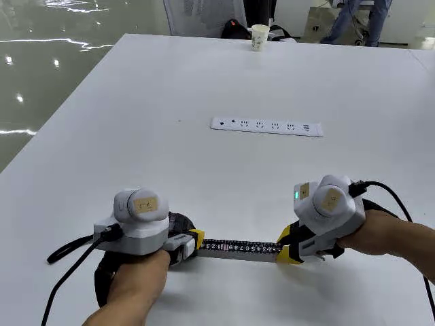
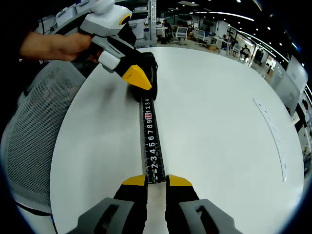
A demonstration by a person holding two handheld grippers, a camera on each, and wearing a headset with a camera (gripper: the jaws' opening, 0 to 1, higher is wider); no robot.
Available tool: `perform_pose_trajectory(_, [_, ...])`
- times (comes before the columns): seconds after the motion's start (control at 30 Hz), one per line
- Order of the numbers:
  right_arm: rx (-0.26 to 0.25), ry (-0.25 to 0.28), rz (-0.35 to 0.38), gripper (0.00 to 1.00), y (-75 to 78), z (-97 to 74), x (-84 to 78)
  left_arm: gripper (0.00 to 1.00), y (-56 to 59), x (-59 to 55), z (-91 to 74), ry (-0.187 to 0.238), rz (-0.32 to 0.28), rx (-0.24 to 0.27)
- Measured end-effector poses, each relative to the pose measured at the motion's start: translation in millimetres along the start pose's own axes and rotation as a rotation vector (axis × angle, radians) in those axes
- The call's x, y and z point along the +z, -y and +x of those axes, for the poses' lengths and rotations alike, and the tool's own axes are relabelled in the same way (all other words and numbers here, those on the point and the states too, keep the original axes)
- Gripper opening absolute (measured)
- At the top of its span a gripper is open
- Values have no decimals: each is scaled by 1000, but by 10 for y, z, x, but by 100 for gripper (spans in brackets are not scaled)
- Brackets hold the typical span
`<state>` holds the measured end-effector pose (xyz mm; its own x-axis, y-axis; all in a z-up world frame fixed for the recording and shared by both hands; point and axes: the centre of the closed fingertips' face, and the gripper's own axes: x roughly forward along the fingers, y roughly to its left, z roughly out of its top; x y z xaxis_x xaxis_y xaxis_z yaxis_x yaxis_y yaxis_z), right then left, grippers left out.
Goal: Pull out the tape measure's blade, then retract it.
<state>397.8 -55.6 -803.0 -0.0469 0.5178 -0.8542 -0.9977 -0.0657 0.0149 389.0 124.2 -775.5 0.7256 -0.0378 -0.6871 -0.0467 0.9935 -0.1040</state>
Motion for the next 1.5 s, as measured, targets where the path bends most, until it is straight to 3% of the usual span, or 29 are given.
perform_pose_trajectory(1.5, [23,42,-5,10,-51,289,457,59,4,-8,-6,-7,-9,-8])
